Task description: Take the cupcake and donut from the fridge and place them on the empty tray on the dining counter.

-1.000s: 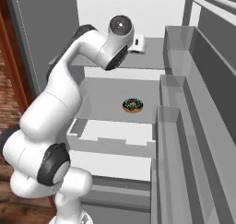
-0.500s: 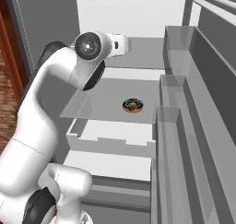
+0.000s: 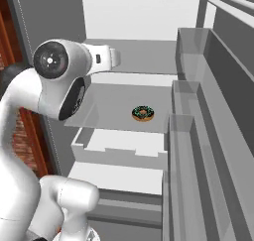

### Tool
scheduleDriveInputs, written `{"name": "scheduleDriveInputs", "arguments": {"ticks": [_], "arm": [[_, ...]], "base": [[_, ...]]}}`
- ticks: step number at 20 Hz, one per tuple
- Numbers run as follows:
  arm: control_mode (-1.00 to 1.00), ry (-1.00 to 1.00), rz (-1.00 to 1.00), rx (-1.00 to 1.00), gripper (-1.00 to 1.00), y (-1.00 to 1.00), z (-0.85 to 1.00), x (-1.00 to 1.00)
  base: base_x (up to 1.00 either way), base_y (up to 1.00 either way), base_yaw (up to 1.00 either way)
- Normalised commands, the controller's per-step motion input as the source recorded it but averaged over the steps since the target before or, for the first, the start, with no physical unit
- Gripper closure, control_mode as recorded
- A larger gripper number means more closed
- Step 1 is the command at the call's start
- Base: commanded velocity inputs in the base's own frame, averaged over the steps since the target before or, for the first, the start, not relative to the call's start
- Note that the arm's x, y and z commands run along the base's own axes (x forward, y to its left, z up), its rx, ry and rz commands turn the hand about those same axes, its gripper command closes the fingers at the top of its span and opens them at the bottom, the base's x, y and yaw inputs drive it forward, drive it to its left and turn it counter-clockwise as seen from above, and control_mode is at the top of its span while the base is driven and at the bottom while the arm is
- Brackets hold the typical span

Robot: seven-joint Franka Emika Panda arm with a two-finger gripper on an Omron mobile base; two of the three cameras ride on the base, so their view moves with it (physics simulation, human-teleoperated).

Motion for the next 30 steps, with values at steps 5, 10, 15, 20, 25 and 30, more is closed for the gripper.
{"name": "scheduleDriveInputs", "arguments": {"ticks": [5, 10, 15, 20, 25, 30], "arm": [[-1.0, 0.06, -0.01, 0.0, 1.0, 0.41, -0.16, -1.0], [-1.0, 0.15, 0.0, 0.04, 1.0, 0.0, 0.33, -1.0], [1.0, 0.14, 0.0, 0.0, 1.0, 0.0, 0.13, -0.8], [1.0, 0.0, 0.0, 0.0, 1.0, 0.0, 0.0, 0.0], [1.0, 0.0, 0.0, 0.0, 1.0, 0.0, 0.0, 0.0], [1.0, 0.0, 0.0, 0.0, 1.0, 0.0, 0.0, 0.0]], "base": [[0.0, 0.0, 0.0], [0.0, 0.0, 0.0], [-0.2, 0.0, 0.0], [-1.0, 0.17, -0.01], [-1.0, 0.65, -0.04], [-1.0, 0.79, -0.17]]}}
